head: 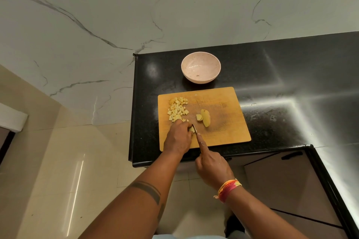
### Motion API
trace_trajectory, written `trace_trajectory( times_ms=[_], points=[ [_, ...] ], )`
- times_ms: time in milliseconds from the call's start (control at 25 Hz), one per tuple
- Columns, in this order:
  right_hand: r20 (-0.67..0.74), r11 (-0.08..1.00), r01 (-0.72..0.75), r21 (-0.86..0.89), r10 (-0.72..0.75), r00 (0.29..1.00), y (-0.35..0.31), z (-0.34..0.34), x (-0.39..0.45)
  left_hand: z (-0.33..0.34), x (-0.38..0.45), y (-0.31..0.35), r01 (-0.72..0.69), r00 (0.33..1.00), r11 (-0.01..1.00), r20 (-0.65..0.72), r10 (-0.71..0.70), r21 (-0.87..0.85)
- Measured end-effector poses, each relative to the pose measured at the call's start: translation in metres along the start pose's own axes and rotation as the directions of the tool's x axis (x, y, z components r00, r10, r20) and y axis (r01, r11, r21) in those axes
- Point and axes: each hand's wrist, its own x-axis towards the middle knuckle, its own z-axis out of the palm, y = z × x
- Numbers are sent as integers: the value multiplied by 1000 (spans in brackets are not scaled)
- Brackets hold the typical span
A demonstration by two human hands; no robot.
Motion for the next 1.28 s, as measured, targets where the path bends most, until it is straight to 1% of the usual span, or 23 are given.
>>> trace_trajectory(
  times_ms=[120, 320, 440, 560, 680, 800, 920, 1280],
  points=[
    [12, 1000, -2, -26, 2, 1000, -5, -1, 7, 1, 0, -1, 10, 1000, 1000, -10, -10, -1],
    [16, 989, 7, -151, -4, 1000, -5, 4, 4, 3, -1, 3, 42, 998, 999, -37, -42, -8],
    [35, 986, 4, -164, 2, 999, 0, 6, -7, 5, -3, 4, 47, 998, 999, -39, -47, -2],
    [49, 991, -2, -131, 8, 999, 6, 9, -23, 5, -2, 2, 46, 998, 999, -32, -46, -3],
    [31, 997, -14, -80, 16, 999, 11, 12, -31, 3, -4, 0, 38, 999, 999, -17, -38, -23],
    [10, 999, -14, -37, 14, 1000, 8, 12, -20, 5, -8, -7, 41, 999, 995, -22, -43, -88],
    [11, 999, 11, -53, -10, 1000, 4, 9, -7, 5, -11, -7, 51, 997, 995, -46, -55, -90],
    [52, 997, 18, -80, -14, 999, -3, 6, 3, 4, -7, 0, 56, 995, 997, -77, -60, -42]
  ],
)
